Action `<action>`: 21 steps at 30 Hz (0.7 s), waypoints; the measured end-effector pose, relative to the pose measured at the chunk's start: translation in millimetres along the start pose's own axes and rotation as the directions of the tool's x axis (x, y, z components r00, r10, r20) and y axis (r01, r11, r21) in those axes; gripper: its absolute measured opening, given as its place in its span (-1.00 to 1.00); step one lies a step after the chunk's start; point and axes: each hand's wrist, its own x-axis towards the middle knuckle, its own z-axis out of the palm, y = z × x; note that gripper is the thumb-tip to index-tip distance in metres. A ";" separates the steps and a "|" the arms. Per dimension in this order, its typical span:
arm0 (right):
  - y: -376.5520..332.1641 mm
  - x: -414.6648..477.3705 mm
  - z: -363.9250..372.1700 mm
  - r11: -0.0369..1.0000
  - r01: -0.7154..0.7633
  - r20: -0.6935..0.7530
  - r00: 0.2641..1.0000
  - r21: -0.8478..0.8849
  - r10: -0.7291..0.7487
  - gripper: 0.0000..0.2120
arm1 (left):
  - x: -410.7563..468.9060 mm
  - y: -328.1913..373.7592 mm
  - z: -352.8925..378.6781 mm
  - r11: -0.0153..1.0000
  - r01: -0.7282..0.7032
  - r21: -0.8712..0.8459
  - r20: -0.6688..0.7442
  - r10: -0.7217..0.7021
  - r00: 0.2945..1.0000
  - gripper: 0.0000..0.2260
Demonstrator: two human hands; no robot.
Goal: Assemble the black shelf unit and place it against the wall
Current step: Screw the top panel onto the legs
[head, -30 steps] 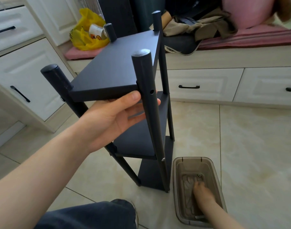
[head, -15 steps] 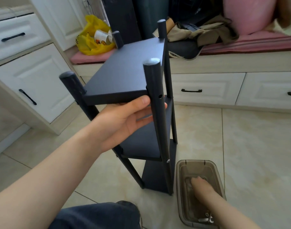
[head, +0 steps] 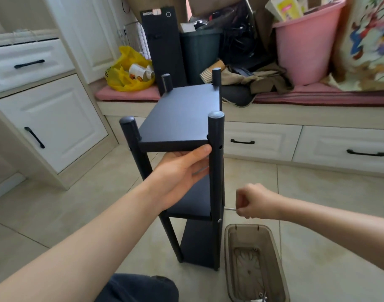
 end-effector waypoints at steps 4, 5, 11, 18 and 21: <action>-27.2 -47.9 -28.5 0.931 0.056 -0.054 0.998 0.361 -0.039 -0.89 | -0.1 -1.8 -0.6 1.000 -0.029 0.003 -0.017 0.029 0.999 -0.75; -34.4 -58.1 -34.7 0.894 0.082 -0.085 0.995 0.441 -0.049 -0.88 | 0.0 -2.0 -0.6 0.999 -0.037 -0.001 -0.019 0.037 0.999 -0.76; -72.5 -89.0 -63.8 0.709 0.291 -0.348 0.935 0.643 -0.068 -0.84 | 0.7 -0.7 0.4 0.997 -0.073 0.026 -0.045 0.074 0.996 -0.69; -83.0 -92.5 -71.2 0.681 0.418 -0.516 0.854 0.601 -0.069 -0.85 | 0.7 0.2 -5.3 0.997 -0.072 0.028 -0.031 0.073 0.997 -0.65; -82.0 -89.5 -71.4 0.690 0.423 -0.528 0.846 0.587 -0.071 -0.86 | 1.7 -0.4 -7.4 0.996 -0.071 0.053 -0.038 0.073 0.997 -0.62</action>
